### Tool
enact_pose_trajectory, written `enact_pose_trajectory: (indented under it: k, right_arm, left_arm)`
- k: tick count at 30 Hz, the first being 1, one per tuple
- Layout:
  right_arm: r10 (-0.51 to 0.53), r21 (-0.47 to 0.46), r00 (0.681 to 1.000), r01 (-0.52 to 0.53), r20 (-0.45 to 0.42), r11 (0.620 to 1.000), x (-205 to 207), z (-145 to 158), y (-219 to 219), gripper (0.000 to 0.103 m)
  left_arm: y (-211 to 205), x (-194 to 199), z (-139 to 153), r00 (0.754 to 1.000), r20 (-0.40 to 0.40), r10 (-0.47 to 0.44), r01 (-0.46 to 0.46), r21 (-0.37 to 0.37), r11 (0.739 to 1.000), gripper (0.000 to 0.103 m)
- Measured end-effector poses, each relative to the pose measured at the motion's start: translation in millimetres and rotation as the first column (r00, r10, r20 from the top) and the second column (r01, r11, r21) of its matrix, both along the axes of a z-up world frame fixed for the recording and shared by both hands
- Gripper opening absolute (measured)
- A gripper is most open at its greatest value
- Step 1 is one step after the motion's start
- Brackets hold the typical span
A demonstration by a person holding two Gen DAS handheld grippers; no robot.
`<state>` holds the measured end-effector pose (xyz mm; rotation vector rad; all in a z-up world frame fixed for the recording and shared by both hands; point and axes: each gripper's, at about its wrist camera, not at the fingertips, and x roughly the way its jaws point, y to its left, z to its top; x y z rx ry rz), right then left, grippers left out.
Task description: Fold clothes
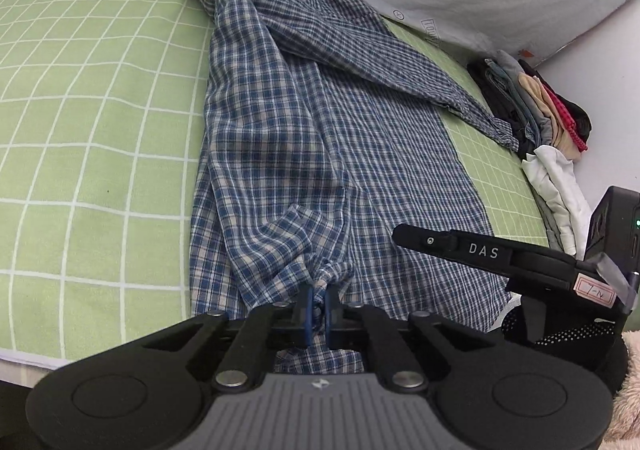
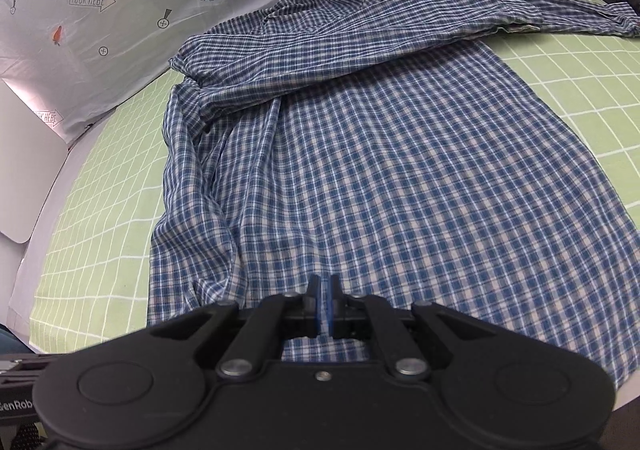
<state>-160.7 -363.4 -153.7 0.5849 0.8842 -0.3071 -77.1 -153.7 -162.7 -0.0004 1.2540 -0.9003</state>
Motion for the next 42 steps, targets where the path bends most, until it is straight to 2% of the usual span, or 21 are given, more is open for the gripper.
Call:
enact_pose_trajectory:
  k: [4, 7, 9, 10, 14, 20, 23, 25, 30, 32, 36, 40, 42]
  right_arm:
    - [0.015, 0.000, 1.000, -0.015, -0.020, 1.000, -6.8, -3.5, -11.7, 0.005]
    - [0.020, 0.003, 0.999, -0.020, -0.028, 1.000, -11.0, -5.3, -21.6, 0.006]
    - [0.021, 0.003, 0.999, -0.021, -0.030, 1.000, -13.0, -5.7, -28.7, 0.008]
    - [0.020, 0.003, 0.999, -0.020, -0.028, 1.000, -13.3, -5.5, -33.0, 0.009]
    - [0.001, 0.000, 1.000, -0.001, -0.017, 1.000, -9.4, -2.6, -49.6, 0.023]
    - [-0.031, -0.025, 0.999, 0.032, 0.023, 0.999, 6.4, 7.4, -75.9, 0.038]
    - [-0.052, -0.039, 0.998, 0.054, 0.039, 0.998, 15.5, 12.0, -89.7, 0.043]
    - [-0.073, -0.047, 0.996, 0.075, 0.047, 0.996, 21.6, 14.1, -100.2, 0.047]
    - [-0.153, -0.077, 0.986, 0.157, 0.061, 0.985, 43.2, 16.4, -139.6, 0.051]
    - [-0.190, -0.098, 0.980, 0.196, 0.060, 0.976, 52.9, 15.1, -161.1, 0.053]
    - [-0.274, -0.142, 0.960, 0.279, 0.056, 0.950, 71.2, 9.5, -211.5, 0.060]
    - [-0.381, -0.173, 0.923, 0.383, 0.046, 0.907, 82.3, -1.8, -271.1, 0.068]
    - [-0.423, -0.202, 0.905, 0.422, 0.041, 0.884, 88.5, -5.4, -293.6, 0.076]
  left_arm:
    - [-6.1, -13.3, -16.3, 0.998, -0.055, 0.015, -0.009, 0.100, 0.995, 0.008]
    - [-5.7, -19.8, -18.3, 0.997, -0.067, 0.044, -0.036, 0.118, 0.992, 0.010]
    - [-5.5, -19.8, -12.1, 0.996, -0.067, 0.063, -0.056, 0.105, 0.993, 0.014]
    - [-5.6, -19.2, -7.8, 0.995, -0.064, 0.072, -0.066, 0.096, 0.993, 0.020]
    - [-9.3, -13.3, 16.3, 0.995, -0.018, 0.102, -0.101, 0.051, 0.994, 0.034]
    - [-21.2, 3.5, 55.1, 0.991, 0.052, 0.121, -0.118, -0.059, 0.991, 0.049]
    - [-34.1, 20.5, 62.8, 0.985, 0.104, 0.141, -0.136, -0.055, 0.989, 0.052]
    - [-41.1, 37.5, 61.8, 0.978, 0.117, 0.172, -0.168, -0.041, 0.985, 0.052]
    - [-49.7, 93.5, 50.9, 0.959, 0.095, 0.269, -0.266, -0.037, 0.963, 0.053]
    - [-55.5, 121.5, 47.1, 0.950, 0.107, 0.294, -0.293, -0.026, 0.956, 0.056]
    - [-67.3, 193.7, 41.0, 0.921, 0.132, 0.366, -0.369, -0.001, 0.929, 0.062]
    - [-82.8, 276.8, 31.2, 0.884, 0.127, 0.449, -0.452, -0.003, 0.892, 0.064]
    - [-93.0, 317.0, 24.2, 0.871, 0.121, 0.476, -0.478, -0.010, 0.878, 0.068]
